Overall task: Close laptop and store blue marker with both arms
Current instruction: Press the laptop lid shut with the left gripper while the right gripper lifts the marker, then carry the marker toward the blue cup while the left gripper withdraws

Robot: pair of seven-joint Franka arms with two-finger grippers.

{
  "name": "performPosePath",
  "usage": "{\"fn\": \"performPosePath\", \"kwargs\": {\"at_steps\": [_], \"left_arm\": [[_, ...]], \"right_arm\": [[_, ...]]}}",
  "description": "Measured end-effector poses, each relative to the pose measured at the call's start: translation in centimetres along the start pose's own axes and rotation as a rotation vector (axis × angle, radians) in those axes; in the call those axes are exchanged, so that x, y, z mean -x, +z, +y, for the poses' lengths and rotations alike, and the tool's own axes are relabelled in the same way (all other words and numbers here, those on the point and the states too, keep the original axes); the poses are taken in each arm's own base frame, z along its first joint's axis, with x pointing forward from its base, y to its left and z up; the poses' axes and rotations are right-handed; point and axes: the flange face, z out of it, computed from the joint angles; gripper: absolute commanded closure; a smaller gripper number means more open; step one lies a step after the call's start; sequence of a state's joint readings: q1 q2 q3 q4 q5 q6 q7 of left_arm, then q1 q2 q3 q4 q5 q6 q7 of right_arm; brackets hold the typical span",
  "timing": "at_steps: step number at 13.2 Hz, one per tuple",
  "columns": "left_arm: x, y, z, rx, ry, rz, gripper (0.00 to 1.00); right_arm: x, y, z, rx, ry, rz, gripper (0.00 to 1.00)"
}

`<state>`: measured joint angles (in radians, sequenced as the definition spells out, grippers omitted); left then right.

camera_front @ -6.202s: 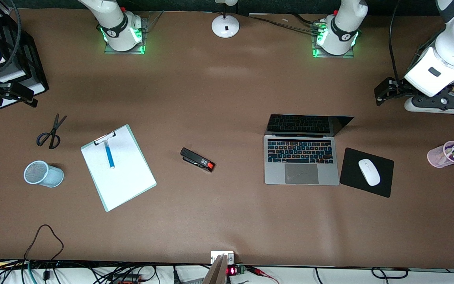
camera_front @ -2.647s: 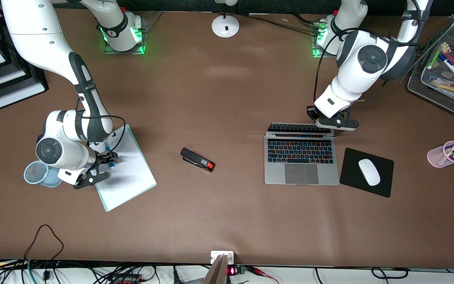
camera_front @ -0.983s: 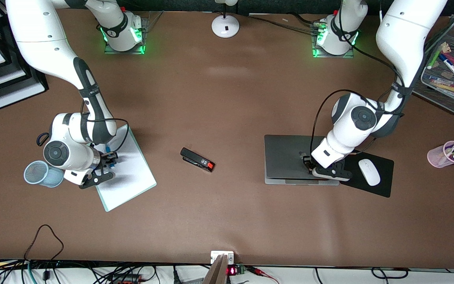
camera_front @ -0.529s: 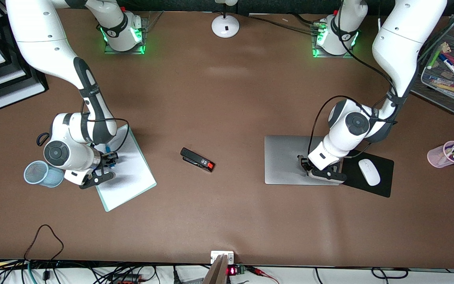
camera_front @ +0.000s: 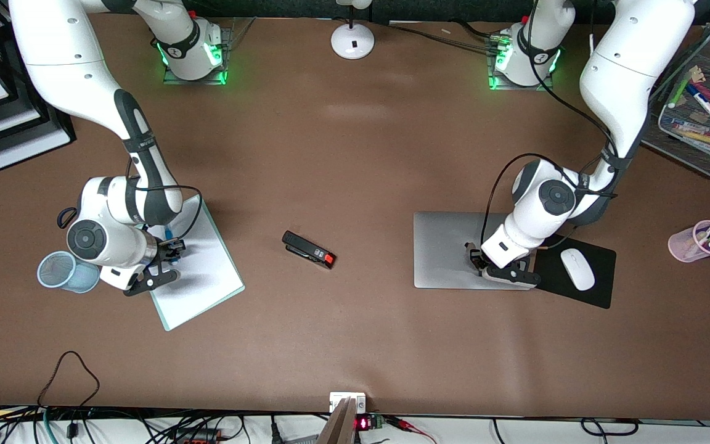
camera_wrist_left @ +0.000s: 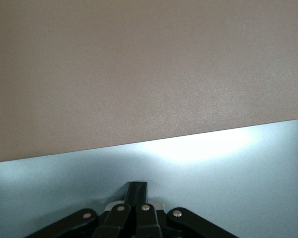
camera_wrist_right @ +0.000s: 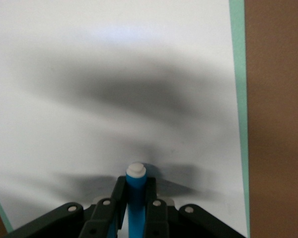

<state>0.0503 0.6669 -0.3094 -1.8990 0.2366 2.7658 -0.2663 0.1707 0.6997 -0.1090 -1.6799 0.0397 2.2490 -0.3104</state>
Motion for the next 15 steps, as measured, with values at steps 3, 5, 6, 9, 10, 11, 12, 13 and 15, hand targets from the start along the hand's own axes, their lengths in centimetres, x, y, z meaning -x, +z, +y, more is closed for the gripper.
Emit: {"fn": "performPosePath", "kwargs": {"at_steps": [3, 5, 6, 9, 10, 11, 12, 13, 15], "left_arm": [[0.0, 0.0, 0.0, 0.000, -0.001, 0.001, 0.76], [-0.2, -0.3, -0.2, -0.002, -0.003, 0.005, 0.75], [-0.4, -0.7, -0.3, -0.007, -0.004, 0.003, 0.75], [-1.6, -5.1, 0.3, -0.055, 0.012, -0.047, 0.56], [-1.9, -7.5, 1.0, -0.078, 0.024, -0.075, 0.39], [-2.0, -9.9, 1.7, -0.104, 0.036, -0.108, 0.30], [-1.9, -12.4, 2.3, -0.133, 0.044, -0.144, 0.12], [-1.6, -14.7, 2.7, -0.164, 0.048, -0.180, 0.03], [-1.0, -18.5, 3.5, -0.207, 0.058, -0.217, 0.00]], "right_arm": [[-0.8, -1.2, 0.1, 0.007, -0.001, 0.028, 0.85], [-1.5, -2.7, 0.3, 0.016, -0.002, 0.059, 0.85], [-1.9, -3.7, 0.4, 0.021, -0.002, 0.078, 0.85], [-3.0, -8.4, 0.7, 0.041, -0.004, 0.157, 0.89], [-3.1, -10.5, 0.7, 0.049, -0.007, 0.188, 0.90], [-3.2, -12.5, 0.7, 0.055, -0.011, 0.217, 0.91], [-3.2, -14.5, 0.5, 0.063, -0.023, 0.244, 0.92], [-3.2, -16.3, 0.1, 0.073, -0.051, 0.268, 0.93], [-2.9, -19.6, -0.3, 0.101, -0.156, 0.310, 0.93]]}}
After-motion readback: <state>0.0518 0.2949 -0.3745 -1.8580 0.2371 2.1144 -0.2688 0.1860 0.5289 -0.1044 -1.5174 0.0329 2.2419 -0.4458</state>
